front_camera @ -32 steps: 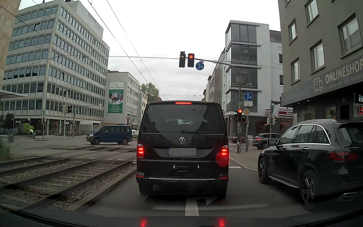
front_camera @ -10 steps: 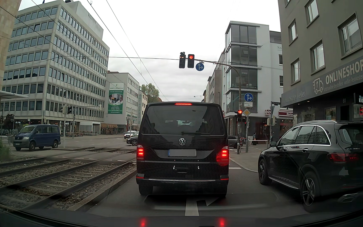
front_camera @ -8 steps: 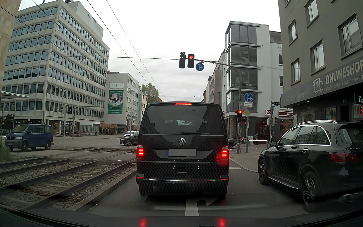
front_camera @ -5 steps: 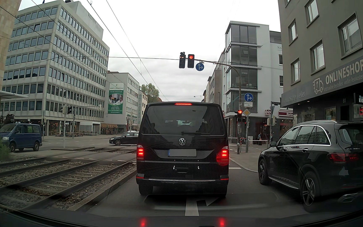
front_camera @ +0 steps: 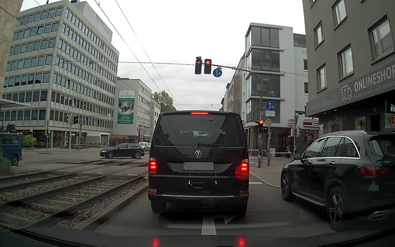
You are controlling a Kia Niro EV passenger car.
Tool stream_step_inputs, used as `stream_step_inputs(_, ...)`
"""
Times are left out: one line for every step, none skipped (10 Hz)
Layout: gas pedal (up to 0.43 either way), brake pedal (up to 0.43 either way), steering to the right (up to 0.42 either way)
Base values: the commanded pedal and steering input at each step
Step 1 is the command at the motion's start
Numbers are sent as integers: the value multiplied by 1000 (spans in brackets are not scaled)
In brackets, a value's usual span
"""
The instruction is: Follow the waypoints while adhering to traffic rules and regulations
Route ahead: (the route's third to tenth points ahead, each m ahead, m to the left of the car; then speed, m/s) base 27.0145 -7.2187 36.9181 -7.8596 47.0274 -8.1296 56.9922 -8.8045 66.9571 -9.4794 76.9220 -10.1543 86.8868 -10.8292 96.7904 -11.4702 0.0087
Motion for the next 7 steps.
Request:
stream_step_inputs(0,287,-10)
stream_step_inputs(0,280,-10)
stream_step_inputs(0,280,-10)
stream_step_inputs(0,287,-10)
stream_step_inputs(0,280,-10)
stream_step_inputs(0,280,-10)
stream_step_inputs(0,287,-10)
